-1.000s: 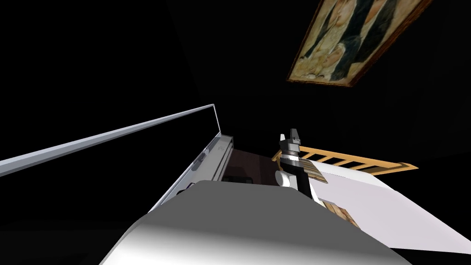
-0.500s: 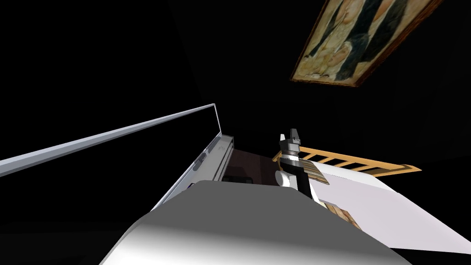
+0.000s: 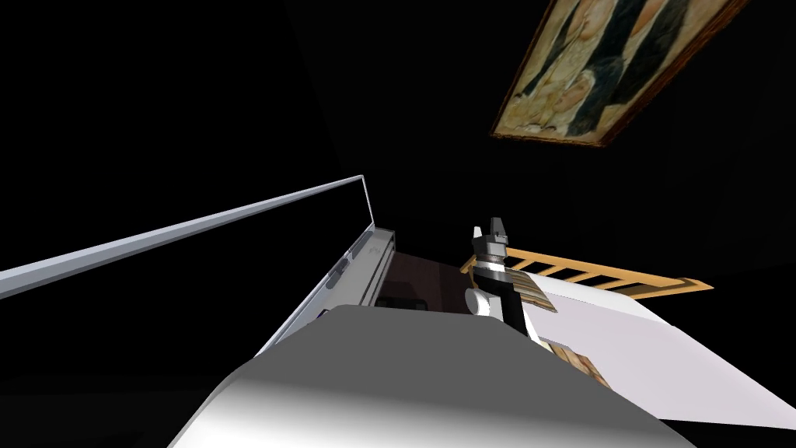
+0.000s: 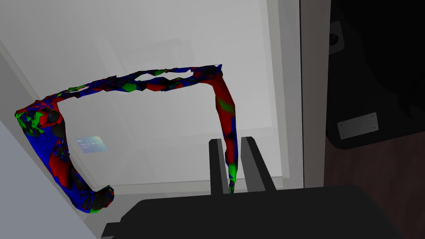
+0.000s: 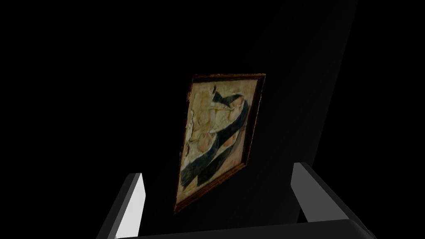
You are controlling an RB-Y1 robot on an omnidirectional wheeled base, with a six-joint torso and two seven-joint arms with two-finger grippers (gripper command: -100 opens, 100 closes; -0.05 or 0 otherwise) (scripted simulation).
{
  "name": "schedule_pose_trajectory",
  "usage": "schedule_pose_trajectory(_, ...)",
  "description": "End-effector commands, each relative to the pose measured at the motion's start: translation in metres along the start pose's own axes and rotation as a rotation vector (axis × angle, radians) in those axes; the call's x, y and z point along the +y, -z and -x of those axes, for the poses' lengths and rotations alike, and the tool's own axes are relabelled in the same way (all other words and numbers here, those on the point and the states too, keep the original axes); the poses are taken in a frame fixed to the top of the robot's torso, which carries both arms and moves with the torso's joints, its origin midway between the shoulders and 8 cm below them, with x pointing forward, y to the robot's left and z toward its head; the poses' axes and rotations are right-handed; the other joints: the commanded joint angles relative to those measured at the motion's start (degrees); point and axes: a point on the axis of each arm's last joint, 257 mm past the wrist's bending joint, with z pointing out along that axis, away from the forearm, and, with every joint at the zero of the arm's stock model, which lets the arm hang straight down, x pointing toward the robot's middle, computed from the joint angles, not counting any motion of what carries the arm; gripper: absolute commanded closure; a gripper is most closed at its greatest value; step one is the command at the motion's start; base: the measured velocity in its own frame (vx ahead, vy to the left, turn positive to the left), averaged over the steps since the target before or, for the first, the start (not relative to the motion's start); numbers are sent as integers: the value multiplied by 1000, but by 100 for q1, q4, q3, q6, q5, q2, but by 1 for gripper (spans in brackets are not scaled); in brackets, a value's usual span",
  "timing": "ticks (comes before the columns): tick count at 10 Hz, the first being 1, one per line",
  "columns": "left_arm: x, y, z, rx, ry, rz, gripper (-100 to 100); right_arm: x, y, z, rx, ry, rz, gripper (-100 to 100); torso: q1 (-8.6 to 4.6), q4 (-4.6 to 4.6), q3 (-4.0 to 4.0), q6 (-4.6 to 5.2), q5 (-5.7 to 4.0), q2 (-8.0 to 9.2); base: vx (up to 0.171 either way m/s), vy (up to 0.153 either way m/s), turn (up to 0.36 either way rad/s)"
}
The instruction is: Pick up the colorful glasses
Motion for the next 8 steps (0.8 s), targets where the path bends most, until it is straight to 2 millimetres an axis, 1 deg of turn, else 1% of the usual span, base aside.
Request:
schedule_pose_trajectory(1, -16, 4, 5, -4, 12, -1, 100, 0, 0, 0, 0, 0, 0, 0, 0, 0, 0, 0, 0, 0, -17, -36, -46)
schedule_pose_trajectory(2, -16, 4, 5, -4, 12, -1, 100, 0, 0, 0, 0, 0, 0, 0, -10, 2, 3, 1, -6, 5, -18, -32, -15)
schedule_pose_trajectory(3, -27, 8, 8, -5, 19, -1, 100, 0, 0, 0, 0, 0, 0, 0, -11, 1, 3, 0, -2, 6, -27, -48, -49)
schedule_pose_trajectory(4, -27, 8, 8, -5, 19, -1, 100, 0, 0, 0, 0, 0, 0, 0, -16, 2, 5, 0, -4, 9, -25, -40, -27)
schedule_pose_trajectory(5, -32, 9, 9, -6, 22, -1, 100, 0, 0, 0, 0, 0, 0, 0, -16, 2, 6, 0, -4, 10, -24, -40, -27)
schedule_pose_trajectory(6, -41, 13, 11, -7, 29, 0, 100, 0, 0, 0, 0, 0, 0, 0, -17, 2, 6, 0, -4, 10, -36, -72, -62)
schedule_pose_trajectory(7, -37, 12, 10, -6, 22, -4, 100, 0, 0, 0, 0, 0, 0, 0, -26, 3, 8, 0, -7, 13, -17, -34, -9)
schedule_pose_trajectory(8, -38, 13, 10, -7, 25, -2, 0, 0, 0, 0, 0, 0, 0, 0, -17, 1, 5, -2, -2, 9, -3, -6, 3)
